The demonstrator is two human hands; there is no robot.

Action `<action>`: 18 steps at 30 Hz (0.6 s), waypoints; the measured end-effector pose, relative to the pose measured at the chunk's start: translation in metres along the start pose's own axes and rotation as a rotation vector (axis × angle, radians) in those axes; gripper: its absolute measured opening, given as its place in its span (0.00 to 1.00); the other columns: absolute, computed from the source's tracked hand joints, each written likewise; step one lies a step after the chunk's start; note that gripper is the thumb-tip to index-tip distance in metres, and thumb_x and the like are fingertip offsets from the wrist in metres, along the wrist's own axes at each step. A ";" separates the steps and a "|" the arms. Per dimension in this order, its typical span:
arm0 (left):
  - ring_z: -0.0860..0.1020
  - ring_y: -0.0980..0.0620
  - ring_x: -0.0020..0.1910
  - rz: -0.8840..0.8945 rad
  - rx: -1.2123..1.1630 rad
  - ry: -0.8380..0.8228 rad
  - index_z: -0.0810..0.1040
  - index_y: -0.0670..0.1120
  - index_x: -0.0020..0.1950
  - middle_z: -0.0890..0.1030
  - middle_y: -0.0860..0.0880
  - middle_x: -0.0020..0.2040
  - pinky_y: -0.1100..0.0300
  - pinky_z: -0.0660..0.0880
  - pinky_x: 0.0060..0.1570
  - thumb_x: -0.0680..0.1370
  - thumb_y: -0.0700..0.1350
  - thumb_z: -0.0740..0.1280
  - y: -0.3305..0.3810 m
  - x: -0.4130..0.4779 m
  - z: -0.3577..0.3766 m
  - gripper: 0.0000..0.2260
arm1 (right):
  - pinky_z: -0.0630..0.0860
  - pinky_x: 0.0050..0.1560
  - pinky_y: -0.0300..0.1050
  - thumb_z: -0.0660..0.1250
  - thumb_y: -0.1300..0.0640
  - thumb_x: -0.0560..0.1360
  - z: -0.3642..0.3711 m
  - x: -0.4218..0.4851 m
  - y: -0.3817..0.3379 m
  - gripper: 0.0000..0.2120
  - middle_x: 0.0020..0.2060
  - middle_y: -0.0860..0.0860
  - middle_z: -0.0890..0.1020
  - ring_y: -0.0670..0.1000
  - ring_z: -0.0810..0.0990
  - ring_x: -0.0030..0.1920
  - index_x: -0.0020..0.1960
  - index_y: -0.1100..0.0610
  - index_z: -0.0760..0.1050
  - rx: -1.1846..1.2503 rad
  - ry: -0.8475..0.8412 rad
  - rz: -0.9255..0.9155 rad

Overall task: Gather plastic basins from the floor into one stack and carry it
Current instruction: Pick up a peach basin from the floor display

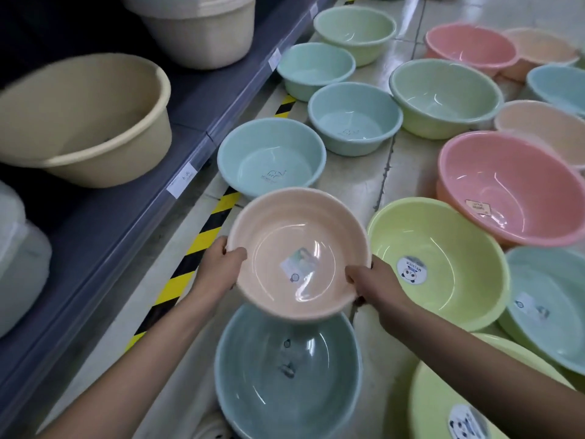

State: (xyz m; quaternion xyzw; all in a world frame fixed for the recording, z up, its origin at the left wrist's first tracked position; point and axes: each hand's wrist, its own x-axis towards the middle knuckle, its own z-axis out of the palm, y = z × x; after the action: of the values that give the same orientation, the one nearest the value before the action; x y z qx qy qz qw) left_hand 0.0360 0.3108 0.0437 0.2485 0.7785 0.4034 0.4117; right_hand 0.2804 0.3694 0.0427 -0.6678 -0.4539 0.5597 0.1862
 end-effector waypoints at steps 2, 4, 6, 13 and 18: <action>0.75 0.48 0.35 -0.048 0.081 -0.012 0.77 0.49 0.47 0.79 0.49 0.39 0.57 0.68 0.34 0.66 0.46 0.62 -0.022 -0.020 -0.011 0.11 | 0.76 0.34 0.45 0.64 0.61 0.66 0.001 -0.009 0.014 0.14 0.40 0.53 0.82 0.53 0.78 0.36 0.50 0.54 0.76 -0.067 -0.068 0.002; 0.77 0.47 0.38 -0.082 0.149 0.007 0.77 0.51 0.46 0.81 0.49 0.40 0.56 0.71 0.34 0.70 0.44 0.64 -0.045 -0.039 -0.019 0.07 | 0.80 0.40 0.48 0.67 0.56 0.61 0.005 -0.018 0.034 0.19 0.44 0.51 0.82 0.52 0.81 0.41 0.52 0.51 0.75 -0.157 -0.107 -0.020; 0.80 0.48 0.41 -0.087 0.197 0.042 0.77 0.51 0.44 0.82 0.50 0.41 0.55 0.74 0.37 0.73 0.40 0.64 -0.063 -0.058 -0.024 0.06 | 0.79 0.42 0.47 0.70 0.56 0.59 0.007 -0.028 0.050 0.23 0.48 0.52 0.80 0.52 0.81 0.46 0.54 0.49 0.73 -0.215 -0.144 -0.025; 0.78 0.48 0.45 -0.130 0.353 0.039 0.77 0.51 0.48 0.80 0.52 0.44 0.57 0.71 0.39 0.73 0.45 0.65 -0.114 -0.094 -0.020 0.05 | 0.73 0.33 0.42 0.67 0.60 0.57 0.010 -0.041 0.087 0.29 0.52 0.55 0.78 0.53 0.79 0.44 0.56 0.45 0.68 -0.164 -0.186 -0.054; 0.73 0.44 0.64 -0.089 0.585 0.077 0.78 0.48 0.61 0.69 0.47 0.71 0.50 0.69 0.62 0.74 0.45 0.67 -0.143 -0.090 -0.018 0.15 | 0.68 0.70 0.52 0.67 0.55 0.59 0.013 -0.047 0.122 0.47 0.72 0.41 0.62 0.50 0.60 0.76 0.75 0.38 0.56 -0.332 -0.264 -0.256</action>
State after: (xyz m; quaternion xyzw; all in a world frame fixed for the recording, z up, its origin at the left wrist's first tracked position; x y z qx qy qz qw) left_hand 0.0613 0.1597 -0.0297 0.3066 0.8869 0.1526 0.3101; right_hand 0.3185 0.2642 -0.0269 -0.5473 -0.6411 0.5317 0.0826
